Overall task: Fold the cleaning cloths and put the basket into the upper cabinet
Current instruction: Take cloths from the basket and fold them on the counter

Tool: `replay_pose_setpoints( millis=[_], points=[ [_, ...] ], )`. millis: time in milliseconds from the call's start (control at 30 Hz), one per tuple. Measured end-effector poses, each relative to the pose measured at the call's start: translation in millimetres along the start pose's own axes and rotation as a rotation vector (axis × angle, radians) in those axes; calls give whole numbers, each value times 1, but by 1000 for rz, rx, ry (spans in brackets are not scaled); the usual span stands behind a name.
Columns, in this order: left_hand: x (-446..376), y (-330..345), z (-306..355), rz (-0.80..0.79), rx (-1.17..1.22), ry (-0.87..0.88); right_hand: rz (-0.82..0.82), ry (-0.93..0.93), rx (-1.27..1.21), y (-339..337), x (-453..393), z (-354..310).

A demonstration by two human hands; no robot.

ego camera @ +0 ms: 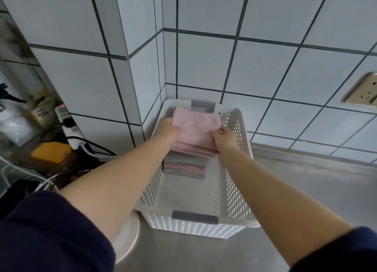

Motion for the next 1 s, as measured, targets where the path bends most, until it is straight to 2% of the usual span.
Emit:
replay_pose_setpoints(
  millis=[167, 500, 567, 633, 733, 767, 800, 833, 900, 933, 967, 1000],
  points=[
    [-24, 2, -12, -8, -117, -92, 14, 63, 89, 9, -25, 12],
    [-42, 10, -33, -3, -173, -207, 0, 148, 195, 15, -39, 44],
    [-37, 12, -25, 25, -203, -114, -13, 147, 161, 14, -39, 43],
    [-26, 13, -12, 46, -268, 85, 5, 149, 79, 8, -42, 39],
    [1, 9, 10, 80, -491, 427, 78, 194, -21, -2, -48, 34],
    [10, 10, 14, 11, -566, 507, 87, 231, -48, -4, -47, 32],
    [16, 15, 14, -122, -660, 518, 78, 275, -64, -6, -47, 32],
    [19, 22, 10, -302, -789, 438, 50, 326, -75, -4, -47, 33],
    [19, 37, -10, -706, -1101, 94, -42, 427, -114, 2, -47, 38],
    [17, 43, -24, -855, -1246, -89, -81, 469, -146, 6, -50, 43],
    [14, 47, -35, -926, -1366, -212, -114, 498, -161, 11, -50, 47],
    [10, 50, -43, -928, -1453, -250, -140, 497, -161, 16, -50, 49]
  ],
)
Point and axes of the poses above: each hand's wrist, its own x-axis away from the middle knuckle, its own y-axis out of the palm, z = x × y, the point moved 2 cm from there along -x, towards the middle knuckle, and after that the axes turned 14 degrees about -z, right-handed, at the moved point
